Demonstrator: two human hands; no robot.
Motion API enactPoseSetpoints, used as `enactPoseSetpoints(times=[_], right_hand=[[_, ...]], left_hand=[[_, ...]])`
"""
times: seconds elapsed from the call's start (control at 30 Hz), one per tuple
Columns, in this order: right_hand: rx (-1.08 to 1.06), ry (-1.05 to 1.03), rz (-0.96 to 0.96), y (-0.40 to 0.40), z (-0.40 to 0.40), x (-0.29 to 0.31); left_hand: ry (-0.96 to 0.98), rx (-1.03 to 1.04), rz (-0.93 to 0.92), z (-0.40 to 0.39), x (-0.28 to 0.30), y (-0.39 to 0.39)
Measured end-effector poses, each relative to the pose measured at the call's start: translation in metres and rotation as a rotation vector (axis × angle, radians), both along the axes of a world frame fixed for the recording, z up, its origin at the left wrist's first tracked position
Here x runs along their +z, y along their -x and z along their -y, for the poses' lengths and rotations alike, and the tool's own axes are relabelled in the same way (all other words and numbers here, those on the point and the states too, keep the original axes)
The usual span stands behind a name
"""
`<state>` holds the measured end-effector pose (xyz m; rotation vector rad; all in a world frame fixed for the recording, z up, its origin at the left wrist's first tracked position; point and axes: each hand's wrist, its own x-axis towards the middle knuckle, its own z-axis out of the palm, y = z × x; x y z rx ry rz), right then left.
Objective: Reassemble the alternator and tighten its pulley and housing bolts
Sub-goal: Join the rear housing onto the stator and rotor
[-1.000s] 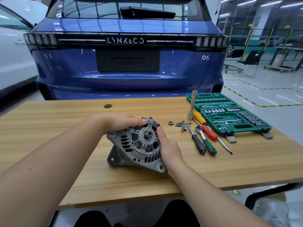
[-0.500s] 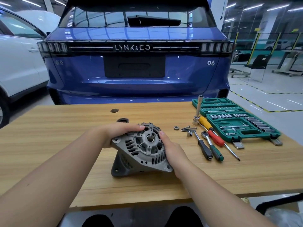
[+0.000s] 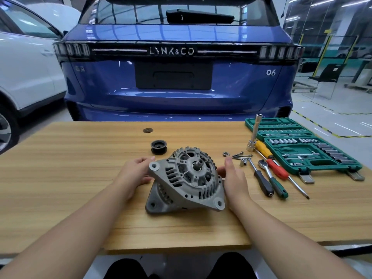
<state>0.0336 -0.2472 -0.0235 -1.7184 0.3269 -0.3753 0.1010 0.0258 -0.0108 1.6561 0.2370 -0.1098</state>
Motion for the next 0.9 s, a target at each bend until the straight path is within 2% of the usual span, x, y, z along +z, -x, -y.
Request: enactPoseSetpoints(times=[0.1, 0.2, 0.37, 0.43, 0.6, 0.67, 0.8, 0.83, 0.9], right_hand=[[-0.029, -0.081, 0.021, -0.004, 0.003, -0.001], [-0.038, -0.056, 0.046, -0.005, 0.004, -0.006], [-0.021, 0.011, 0.058, -0.005, 0.005, -0.008], [-0.02, 0.033, 0.067, -0.006, 0.005, -0.01], [-0.007, 0.047, 0.06, -0.007, 0.006, -0.01], [-0.019, 0.028, 0.05, -0.007, 0.006, -0.011], [-0.022, -0.033, 0.043, -0.006, 0.004, -0.01], [-0.028, -0.055, 0.036, -0.005, 0.003, -0.01], [-0.049, -0.131, 0.02, -0.005, 0.006, -0.01]], left_hand=[[-0.224, 0.014, 0.098, -0.002, 0.0, -0.016], [-0.554, -0.054, 0.17, 0.006, 0.01, -0.033], [-0.972, -0.224, 0.092, 0.023, 0.02, -0.057], [-1.066, -0.283, 0.037, 0.023, 0.018, -0.063], [-1.096, -0.244, 0.138, 0.025, 0.02, -0.056], [-1.026, -0.205, 0.145, 0.024, 0.018, -0.05], [-0.482, 0.002, 0.201, 0.02, 0.038, -0.028], [-0.392, 0.027, 0.232, 0.021, 0.049, -0.021], [-0.331, -0.002, 0.33, 0.023, 0.076, -0.005]])
